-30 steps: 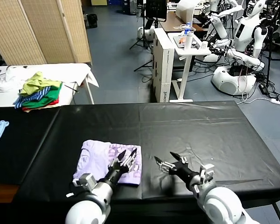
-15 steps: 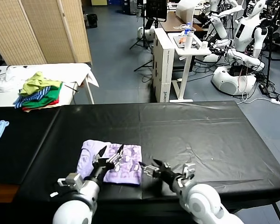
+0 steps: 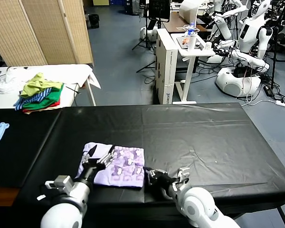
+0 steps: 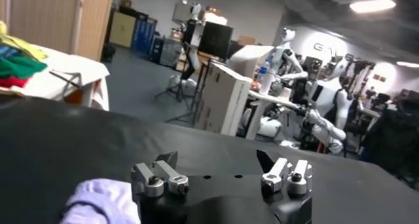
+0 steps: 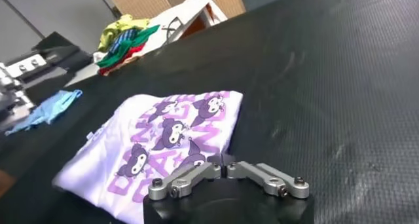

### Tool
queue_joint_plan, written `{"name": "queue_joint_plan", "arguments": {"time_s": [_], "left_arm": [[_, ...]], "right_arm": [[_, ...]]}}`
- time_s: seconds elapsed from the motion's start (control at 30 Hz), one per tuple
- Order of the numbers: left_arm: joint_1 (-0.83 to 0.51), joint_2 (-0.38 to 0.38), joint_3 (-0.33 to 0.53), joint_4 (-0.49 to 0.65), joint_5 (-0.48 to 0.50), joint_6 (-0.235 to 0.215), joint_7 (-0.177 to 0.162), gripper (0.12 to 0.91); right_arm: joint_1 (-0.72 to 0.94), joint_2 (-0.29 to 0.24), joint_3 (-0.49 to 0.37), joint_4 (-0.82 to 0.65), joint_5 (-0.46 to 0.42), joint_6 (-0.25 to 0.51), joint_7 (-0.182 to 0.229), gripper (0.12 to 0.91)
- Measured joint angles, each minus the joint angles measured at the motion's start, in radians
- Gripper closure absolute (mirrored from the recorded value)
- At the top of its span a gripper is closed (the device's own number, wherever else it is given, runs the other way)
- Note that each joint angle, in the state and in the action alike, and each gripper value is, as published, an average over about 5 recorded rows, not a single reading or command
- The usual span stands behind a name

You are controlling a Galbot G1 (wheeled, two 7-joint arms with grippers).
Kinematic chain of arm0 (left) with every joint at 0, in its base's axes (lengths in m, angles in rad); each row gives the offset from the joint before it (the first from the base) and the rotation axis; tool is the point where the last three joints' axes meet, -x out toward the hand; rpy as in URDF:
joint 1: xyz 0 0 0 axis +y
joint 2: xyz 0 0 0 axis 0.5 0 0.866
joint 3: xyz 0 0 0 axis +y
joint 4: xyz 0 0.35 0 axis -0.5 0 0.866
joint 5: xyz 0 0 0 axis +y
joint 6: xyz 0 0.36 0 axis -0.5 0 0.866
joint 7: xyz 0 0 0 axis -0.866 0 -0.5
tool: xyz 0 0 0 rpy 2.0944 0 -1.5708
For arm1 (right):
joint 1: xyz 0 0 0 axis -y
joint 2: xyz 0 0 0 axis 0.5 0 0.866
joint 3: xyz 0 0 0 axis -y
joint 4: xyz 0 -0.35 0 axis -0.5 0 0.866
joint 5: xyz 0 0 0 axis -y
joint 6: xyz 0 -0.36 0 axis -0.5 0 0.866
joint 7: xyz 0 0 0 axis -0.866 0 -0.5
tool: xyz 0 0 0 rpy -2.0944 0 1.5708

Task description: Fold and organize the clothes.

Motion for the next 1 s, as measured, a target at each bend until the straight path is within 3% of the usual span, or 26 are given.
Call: {"name": "queue_joint_plan", "arguments": {"time_s": [0.17,0.5,0.77,0.87,0.93,1.0], "left_arm": [[0.000,0.003,-0.018,0.004,-0.005,-0.001,-0.002,0.123],[-0.001,0.006,-0.037,0.016,-0.008,-0.005,-0.005,0.123],[0.005,0.012,-0.047,0.017,-0.009,-0.011,-0.007,0.123],[0.013,0.021,-0.053,0.017,-0.012,-0.026,0.009,0.123],[0.021,0.029,-0.058,0.017,-0.012,-0.044,0.030,0.123],[0.030,0.038,-0.061,0.018,-0.010,-0.069,0.044,0.123]], "right_arm": [[-0.012,-0.022,0.025,0.022,-0.004,-0.005,0.017,0.885],[-0.039,-0.092,0.110,0.080,-0.063,-0.094,0.100,0.885],[-0.064,-0.124,0.159,0.118,-0.067,-0.109,0.093,0.885],[-0.077,-0.138,0.176,0.134,-0.068,-0.107,0.091,0.882],[-0.086,-0.149,0.189,0.146,-0.068,-0.102,0.090,0.843],[-0.093,-0.158,0.202,0.156,-0.069,-0.096,0.090,0.748]]}}
